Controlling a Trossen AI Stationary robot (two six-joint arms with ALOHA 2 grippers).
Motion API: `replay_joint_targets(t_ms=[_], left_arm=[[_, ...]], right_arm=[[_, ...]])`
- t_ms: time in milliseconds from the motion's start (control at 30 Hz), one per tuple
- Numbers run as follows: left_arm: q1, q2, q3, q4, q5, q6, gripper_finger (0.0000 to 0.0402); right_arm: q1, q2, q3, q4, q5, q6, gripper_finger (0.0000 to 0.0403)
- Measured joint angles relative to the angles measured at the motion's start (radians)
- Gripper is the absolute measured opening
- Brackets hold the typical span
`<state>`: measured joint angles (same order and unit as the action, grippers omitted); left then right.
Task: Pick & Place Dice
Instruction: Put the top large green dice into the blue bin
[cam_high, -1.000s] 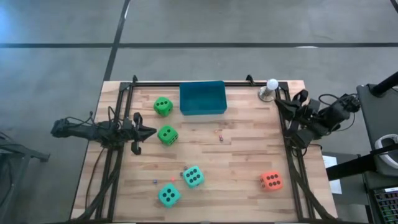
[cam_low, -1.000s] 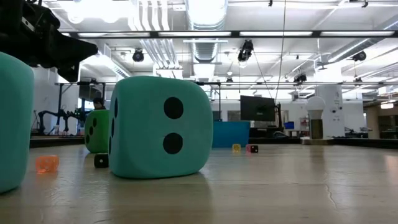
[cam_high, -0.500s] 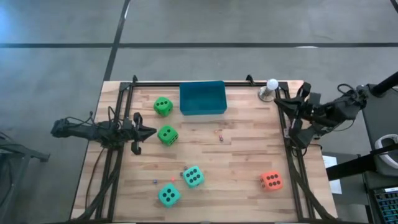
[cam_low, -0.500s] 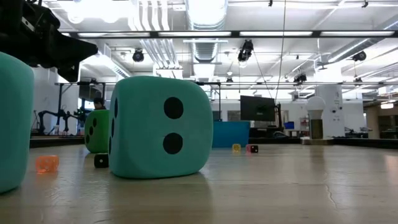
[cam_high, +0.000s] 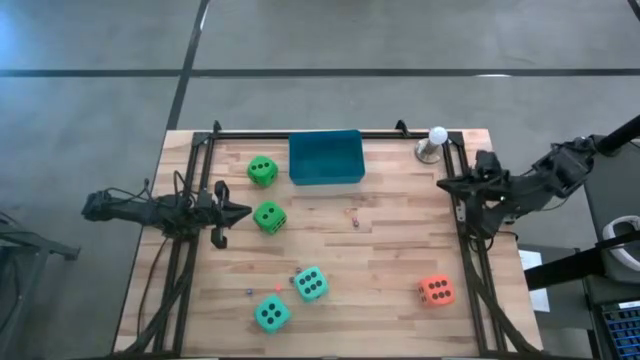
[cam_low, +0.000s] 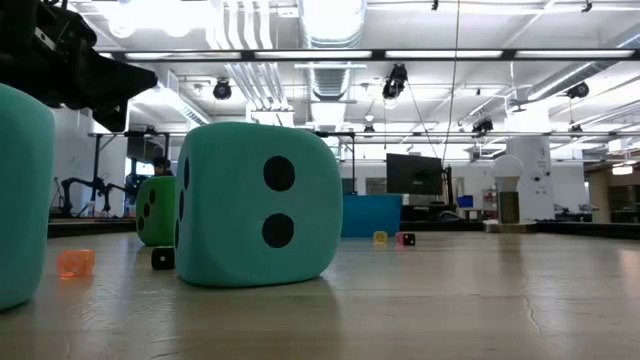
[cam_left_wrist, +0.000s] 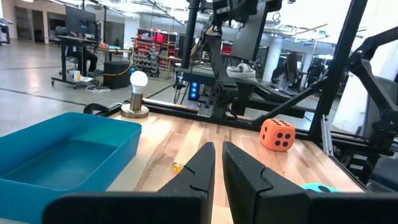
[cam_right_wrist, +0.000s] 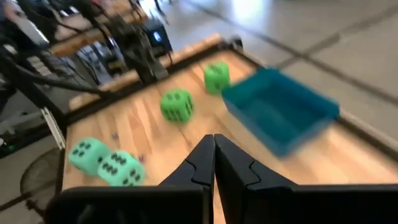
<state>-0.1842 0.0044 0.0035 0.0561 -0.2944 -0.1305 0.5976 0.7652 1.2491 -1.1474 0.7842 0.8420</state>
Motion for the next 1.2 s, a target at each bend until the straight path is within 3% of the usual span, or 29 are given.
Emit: replay_joint_targets(t_ms=[167,467,667,800,933,1200], left_arm=[[0.001,0.000,0.000,0.000,-0.001,0.021,0.0038],[0.002,0.000,0.000,0.016,-0.026,0.003,0.0038],[0.002,-0.001,0.013,0.166,-0.027,0.022,0.0037],[0.002,0.001,0.123,0.102,-0.028,0.078,0.0037],[0.002,0.054,0.273,-0.067,-0.080,0.101,0.0037],[0.002,0.351,0.624,-0.432,-0.236,-0.005,0.0037]], right_arm=[[0.000,0.052,0.012,-0.114,-0.002,0.154,0.0008],[0.000,0.097,0.034,-0.114,0.000,0.172,0.0008],[0.000,0.095,0.035,-0.114,0.001,0.144,0.0008],[0.000,0.095,0.035,-0.113,0.010,0.109,0.0008],[0.000,0.097,0.034,-0.113,0.056,0.104,0.0008],[0.000,0.096,0.034,-0.111,0.082,0.019,0.0008]])
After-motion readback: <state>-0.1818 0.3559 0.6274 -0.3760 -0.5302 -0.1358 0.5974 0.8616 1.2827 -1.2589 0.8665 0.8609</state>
